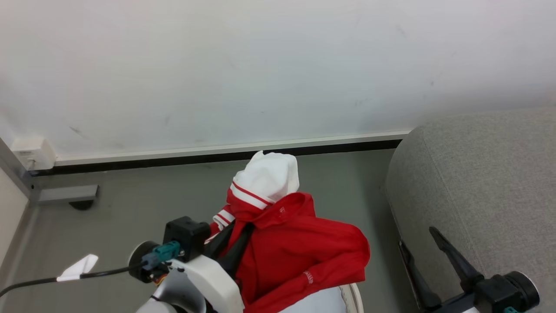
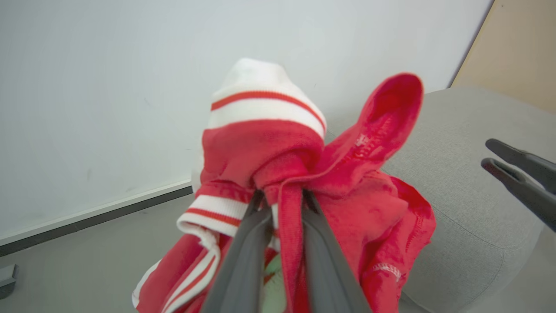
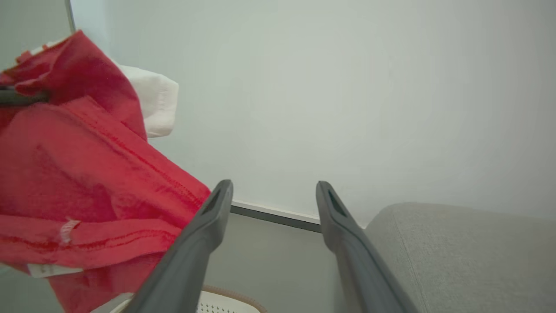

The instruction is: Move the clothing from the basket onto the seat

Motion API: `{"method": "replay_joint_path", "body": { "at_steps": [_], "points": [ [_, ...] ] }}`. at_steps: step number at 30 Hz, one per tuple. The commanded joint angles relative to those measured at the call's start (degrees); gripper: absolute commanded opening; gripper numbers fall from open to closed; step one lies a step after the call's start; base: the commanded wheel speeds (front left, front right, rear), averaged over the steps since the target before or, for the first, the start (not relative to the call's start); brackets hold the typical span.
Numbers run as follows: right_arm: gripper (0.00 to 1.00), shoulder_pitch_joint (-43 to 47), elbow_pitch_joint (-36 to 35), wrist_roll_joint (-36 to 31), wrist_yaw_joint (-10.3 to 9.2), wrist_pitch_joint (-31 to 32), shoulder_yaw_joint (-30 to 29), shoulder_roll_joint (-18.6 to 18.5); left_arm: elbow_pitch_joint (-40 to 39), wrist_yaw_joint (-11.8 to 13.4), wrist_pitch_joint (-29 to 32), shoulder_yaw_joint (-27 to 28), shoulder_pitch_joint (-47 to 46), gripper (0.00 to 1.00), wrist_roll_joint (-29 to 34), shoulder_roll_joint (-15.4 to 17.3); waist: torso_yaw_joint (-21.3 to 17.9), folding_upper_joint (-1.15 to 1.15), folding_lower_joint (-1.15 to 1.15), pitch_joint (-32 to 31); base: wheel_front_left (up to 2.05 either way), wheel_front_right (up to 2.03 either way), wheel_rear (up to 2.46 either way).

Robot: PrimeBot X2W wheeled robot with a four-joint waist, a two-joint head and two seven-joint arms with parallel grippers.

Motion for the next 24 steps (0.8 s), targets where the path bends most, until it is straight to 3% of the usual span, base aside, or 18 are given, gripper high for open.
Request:
{"method": "replay_joint_path", "body": {
  "at_steps": [1, 8, 12, 18, 24],
  "points": [
    [1.00, -1.12, -0.03, 1.12, -0.12, 0.04, 1.89, -1.79, -0.49, 0.10, -0.15, 0.08, 0.46, 0.00, -0.33, 0.38, -0.21, 0.00, 0.00, -0.16, 0.00, 0.00, 0.00],
    [1.00, -12.09, -0.43, 10.87, -0.12, 2.28, 20.18, -14.14, -0.63, -0.49, 0.21, -0.47, -0.09, 0.00, -0.62, 0.72, -1.16, 0.00, 0.00, -0.76, 0.00, 0.00, 0.00],
    [1.00, -19.89, -0.49, 16.24, -0.12, 3.44, 30.32, -17.92, -0.53, -1.36, 0.42, -1.28, -1.07, 0.00, -0.51, 0.75, -1.49, 0.00, 0.00, -0.85, 0.00, 0.00, 0.00],
    [1.00, -30.25, 1.77, 25.11, -0.12, 4.25, 45.11, -19.76, -0.23, -2.66, 0.81, -2.79, -2.44, 0.00, -0.91, -0.24, -1.09, 0.00, 0.00, -1.09, 0.00, 0.00, 0.00],
    [1.00, -37.46, 5.89, 32.92, -0.12, 3.28, 55.95, -18.20, -0.08, -3.81, 1.11, -4.14, -3.62, 0.00, -1.32, -1.63, -0.39, 0.00, 0.00, -1.34, 0.00, 0.00, 0.00]
  ]
}}
